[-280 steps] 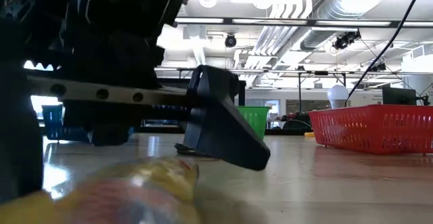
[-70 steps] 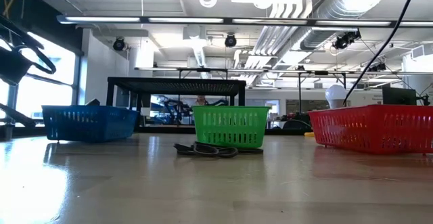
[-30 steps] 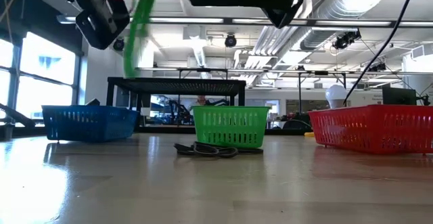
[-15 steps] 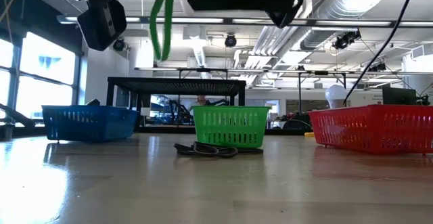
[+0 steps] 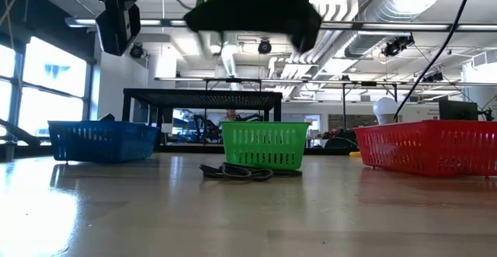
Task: Pick & Place Office Desk Supplies
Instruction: Put the orange spring keychain into the red bin
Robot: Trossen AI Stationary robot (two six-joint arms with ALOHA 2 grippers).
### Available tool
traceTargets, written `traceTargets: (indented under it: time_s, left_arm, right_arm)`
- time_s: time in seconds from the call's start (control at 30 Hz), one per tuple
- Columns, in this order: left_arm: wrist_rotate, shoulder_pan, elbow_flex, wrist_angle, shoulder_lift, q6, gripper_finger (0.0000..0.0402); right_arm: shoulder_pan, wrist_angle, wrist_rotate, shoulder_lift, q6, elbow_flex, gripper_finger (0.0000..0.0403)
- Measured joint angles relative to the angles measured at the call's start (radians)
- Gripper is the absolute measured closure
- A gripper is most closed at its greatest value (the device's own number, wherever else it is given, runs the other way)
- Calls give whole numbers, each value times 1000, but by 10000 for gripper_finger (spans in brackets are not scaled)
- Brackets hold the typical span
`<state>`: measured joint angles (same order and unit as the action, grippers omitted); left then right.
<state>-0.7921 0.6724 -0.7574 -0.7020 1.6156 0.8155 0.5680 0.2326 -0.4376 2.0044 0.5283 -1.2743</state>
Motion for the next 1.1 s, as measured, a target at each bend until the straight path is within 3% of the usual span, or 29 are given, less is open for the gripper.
traceTargets:
  time_s: [0.23, 0.53, 0.97, 1.1]
  left_arm:
    - [-2, 1, 0, -2, 4, -12, 376]
    - [-2, 14, 0, -2, 4, -30, 376]
    - [-28, 15, -2, 37, 4, -41, 376]
    - [-30, 15, -2, 39, 4, -46, 376]
  right_arm:
    - [-26, 123, -13, 49, -33, 0, 179]
    - [-25, 123, -195, 49, -134, 0, 179]
    - [-5, 217, -194, 49, -219, 1, 180]
    - [-8, 217, -194, 49, -216, 1, 204]
